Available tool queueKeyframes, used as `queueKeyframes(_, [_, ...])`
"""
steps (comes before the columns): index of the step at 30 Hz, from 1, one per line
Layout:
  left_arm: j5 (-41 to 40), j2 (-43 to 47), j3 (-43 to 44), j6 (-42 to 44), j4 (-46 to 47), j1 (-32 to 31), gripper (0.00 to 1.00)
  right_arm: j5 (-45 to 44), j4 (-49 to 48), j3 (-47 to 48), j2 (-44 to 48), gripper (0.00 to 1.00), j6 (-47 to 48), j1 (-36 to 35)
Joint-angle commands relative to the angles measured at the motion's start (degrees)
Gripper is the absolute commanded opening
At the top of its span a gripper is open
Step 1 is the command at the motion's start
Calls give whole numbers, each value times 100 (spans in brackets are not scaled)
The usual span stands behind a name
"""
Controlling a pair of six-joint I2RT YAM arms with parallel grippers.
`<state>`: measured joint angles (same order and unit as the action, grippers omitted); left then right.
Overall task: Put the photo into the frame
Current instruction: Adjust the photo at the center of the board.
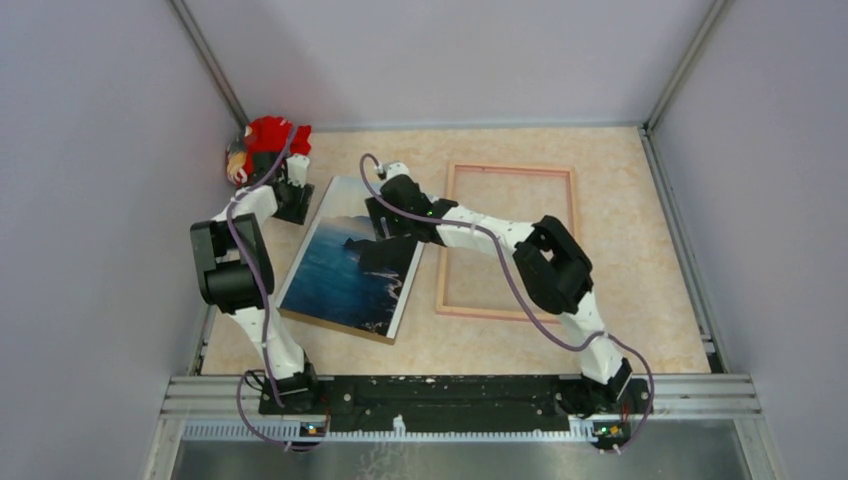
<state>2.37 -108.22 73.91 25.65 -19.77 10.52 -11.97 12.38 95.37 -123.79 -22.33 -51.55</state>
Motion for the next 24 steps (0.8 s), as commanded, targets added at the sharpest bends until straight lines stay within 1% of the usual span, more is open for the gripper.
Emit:
queueKeyframes(1, [334,106,402,-69,-170,120,70,380,-254,1418,-797,76,951,-123])
queueKeyframes(4, [666,-95,674,-236,-182,114,70,575,46,2198,-1386,68,998,-140])
queueKeyframes(6, [912,-324,942,-375,-205,100,70,636,158,2482,-1630,67,932,-144])
queueKeyframes(8, [1167,-610,1286,-539,-313,106,70,680,137,2504,-1731,66,829,-144])
queueKeyframes(12, [1595,-1064,1829,-728,-496,62,70,705,51,2195,-1720,61,685,-145])
queueKeyframes(15, [1556,-1264,1978,-727,-488,-18,70,668,106,1941,-1630,57,615,-145])
queueKeyframes(24, [1289,-1640,2037,-723,-362,-131,70,598,-298,706,-971,55,434,-145])
